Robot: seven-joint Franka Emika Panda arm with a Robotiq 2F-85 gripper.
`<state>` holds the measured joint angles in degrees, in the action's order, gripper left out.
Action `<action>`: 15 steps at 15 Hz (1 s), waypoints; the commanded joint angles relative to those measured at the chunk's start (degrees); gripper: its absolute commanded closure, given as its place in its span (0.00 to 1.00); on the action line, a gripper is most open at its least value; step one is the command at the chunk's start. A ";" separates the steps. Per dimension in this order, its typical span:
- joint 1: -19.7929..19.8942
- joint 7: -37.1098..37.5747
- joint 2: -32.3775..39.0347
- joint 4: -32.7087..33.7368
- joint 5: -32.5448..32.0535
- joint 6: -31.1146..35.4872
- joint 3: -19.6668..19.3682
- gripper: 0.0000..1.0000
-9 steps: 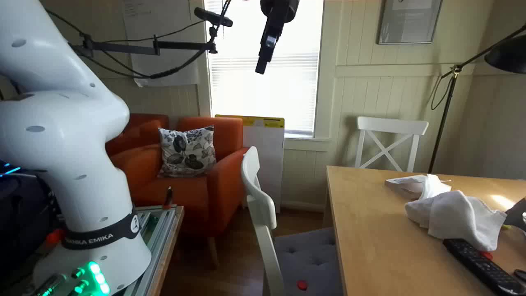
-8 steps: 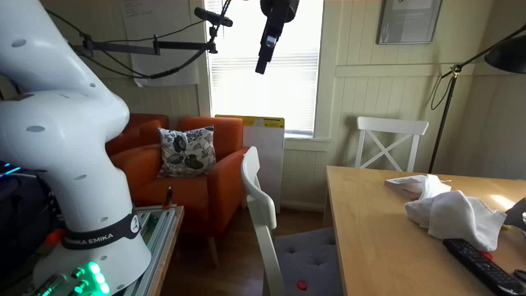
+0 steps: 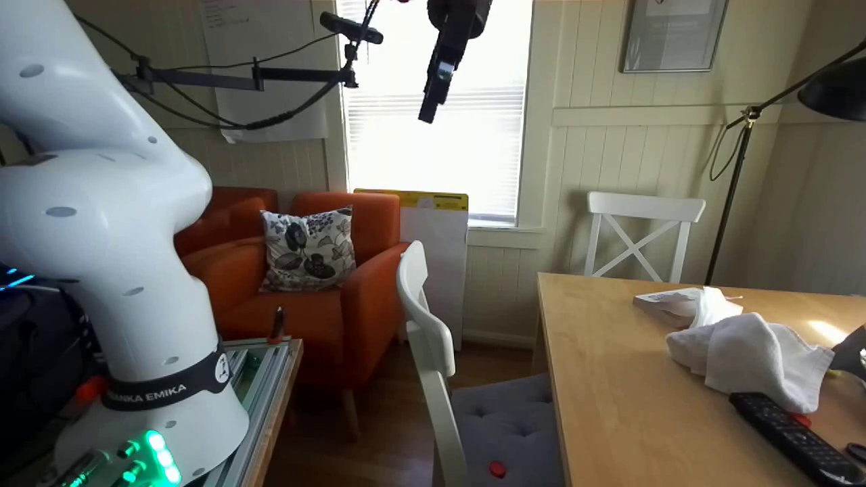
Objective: Push the white chair underneath the table.
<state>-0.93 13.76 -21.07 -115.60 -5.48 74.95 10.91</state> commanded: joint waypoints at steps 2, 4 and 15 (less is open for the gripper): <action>-5.48 -7.36 -1.69 -6.15 1.44 4.80 0.12 0.00; -7.66 -10.09 -2.49 -9.69 3.70 8.62 -0.06 0.00; -9.62 -15.73 0.90 -16.47 15.49 13.92 -0.76 0.00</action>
<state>-10.42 -2.03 -20.22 -132.19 10.05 88.99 10.25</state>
